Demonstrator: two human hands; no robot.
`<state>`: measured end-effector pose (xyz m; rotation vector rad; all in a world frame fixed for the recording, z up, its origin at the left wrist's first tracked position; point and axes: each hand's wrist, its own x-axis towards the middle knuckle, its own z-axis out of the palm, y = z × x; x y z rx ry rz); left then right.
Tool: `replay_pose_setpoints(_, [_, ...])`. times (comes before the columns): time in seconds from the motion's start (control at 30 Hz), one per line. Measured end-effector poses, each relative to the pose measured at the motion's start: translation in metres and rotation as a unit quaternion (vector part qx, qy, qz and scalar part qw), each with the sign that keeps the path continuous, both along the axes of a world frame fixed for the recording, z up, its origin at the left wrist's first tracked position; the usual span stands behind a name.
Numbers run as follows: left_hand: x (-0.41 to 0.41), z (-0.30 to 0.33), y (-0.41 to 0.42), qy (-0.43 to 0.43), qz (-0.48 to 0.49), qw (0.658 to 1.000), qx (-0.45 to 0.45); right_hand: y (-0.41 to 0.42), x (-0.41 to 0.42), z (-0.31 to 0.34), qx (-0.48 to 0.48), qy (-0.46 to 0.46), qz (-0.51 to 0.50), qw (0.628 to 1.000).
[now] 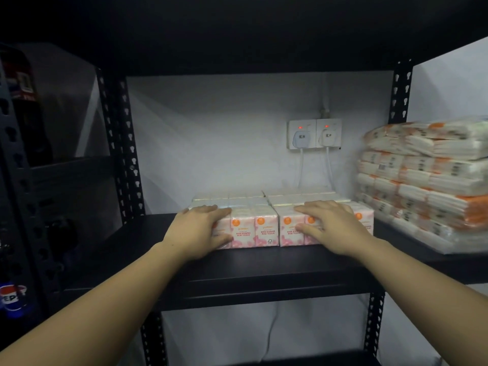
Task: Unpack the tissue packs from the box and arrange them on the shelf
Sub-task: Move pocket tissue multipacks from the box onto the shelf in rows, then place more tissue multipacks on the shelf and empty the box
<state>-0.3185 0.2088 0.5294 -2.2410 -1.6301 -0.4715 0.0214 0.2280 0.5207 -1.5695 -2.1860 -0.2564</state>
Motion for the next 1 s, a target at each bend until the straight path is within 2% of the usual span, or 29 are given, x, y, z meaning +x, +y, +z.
replay_pose_setpoints(0.3, [0.000, 0.002, -0.011, 0.010, 0.010, 1.000, -0.019, -0.016, -0.007, 0.006, -0.016, -0.017, -0.007, 1.000])
replay_pose_setpoints(0.47, [0.006, -0.029, -0.074, -0.064, -0.041, 0.997, 0.021, -0.070, -0.024, -0.012, 0.033, 0.067, 0.036, 0.997])
replay_pose_setpoints(0.63, [0.016, -0.082, -0.129, -0.071, -0.076, 0.995, 0.003, -0.123, -0.054, -0.076, 0.046, 0.086, 0.078, 0.992])
replay_pose_setpoints(0.83, [0.015, -0.156, -0.168, -0.132, -0.112, 0.985, -0.012, -0.169, -0.074, -0.161, 0.059, 0.135, 0.116, 0.982])
replay_pose_setpoints(1.0, [0.003, -0.251, -0.184, -0.153, -0.068, 0.978, -0.123, -0.192, -0.081, -0.256, -0.071, 0.126, 0.094, 0.985])
